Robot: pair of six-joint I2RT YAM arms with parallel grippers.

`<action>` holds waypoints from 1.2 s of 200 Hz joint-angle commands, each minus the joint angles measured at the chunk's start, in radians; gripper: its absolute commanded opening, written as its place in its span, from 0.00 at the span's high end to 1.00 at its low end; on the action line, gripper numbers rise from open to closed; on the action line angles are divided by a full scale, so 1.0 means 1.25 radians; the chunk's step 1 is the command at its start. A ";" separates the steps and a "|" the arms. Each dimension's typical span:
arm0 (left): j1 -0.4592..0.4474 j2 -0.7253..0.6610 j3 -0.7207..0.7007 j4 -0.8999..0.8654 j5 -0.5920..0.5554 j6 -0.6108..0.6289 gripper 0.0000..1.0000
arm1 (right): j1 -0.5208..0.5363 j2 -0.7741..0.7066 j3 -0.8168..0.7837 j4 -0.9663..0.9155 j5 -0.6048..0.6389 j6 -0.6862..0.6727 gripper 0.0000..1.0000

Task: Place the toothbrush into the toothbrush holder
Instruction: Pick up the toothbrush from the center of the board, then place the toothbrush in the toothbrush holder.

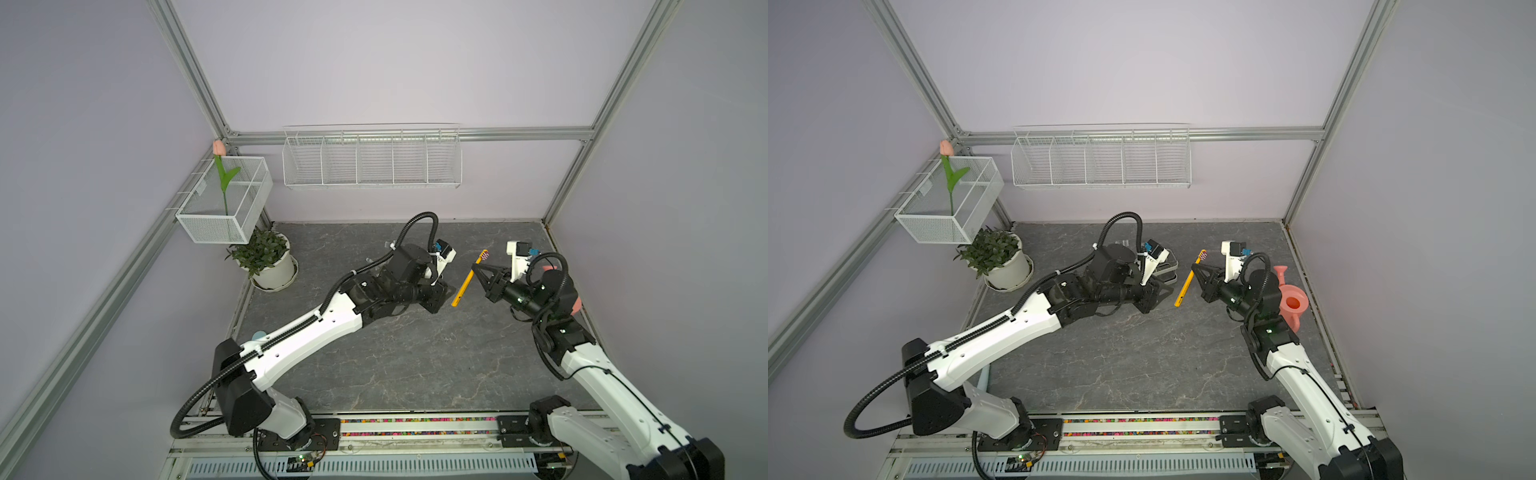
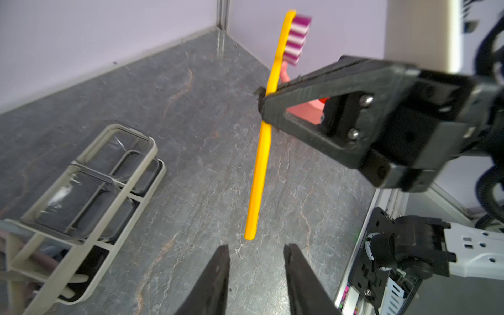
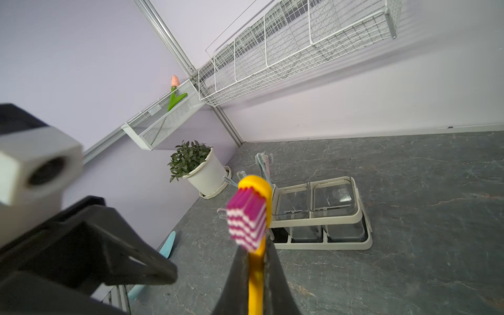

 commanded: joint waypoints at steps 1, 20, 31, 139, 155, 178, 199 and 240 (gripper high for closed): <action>0.001 -0.071 -0.031 -0.027 -0.101 -0.025 0.61 | 0.049 0.052 0.039 0.035 0.060 -0.045 0.93; 0.001 -0.177 -0.092 -0.007 -0.205 -0.040 0.59 | 0.142 0.100 0.032 0.130 0.172 -0.114 0.93; 0.002 -0.247 -0.137 0.020 -0.266 -0.046 0.58 | 0.197 0.130 0.030 0.185 0.238 -0.149 0.93; 0.080 -0.475 -0.305 -0.024 -0.397 -0.066 0.52 | 0.340 0.545 0.284 0.393 0.380 -0.275 0.93; 0.087 -0.497 -0.327 -0.023 -0.399 -0.072 0.52 | 0.340 0.582 0.300 0.408 0.390 -0.275 0.93; 0.091 -0.519 -0.352 -0.010 -0.390 -0.062 0.51 | 0.340 0.624 0.324 0.425 0.386 -0.274 0.93; 0.094 -0.526 -0.357 -0.013 -0.397 -0.067 0.51 | 0.340 0.656 0.333 0.453 0.385 -0.270 0.93; 0.093 -0.550 -0.377 0.000 -0.388 -0.063 0.51 | 0.339 0.676 0.341 0.449 0.386 -0.292 0.93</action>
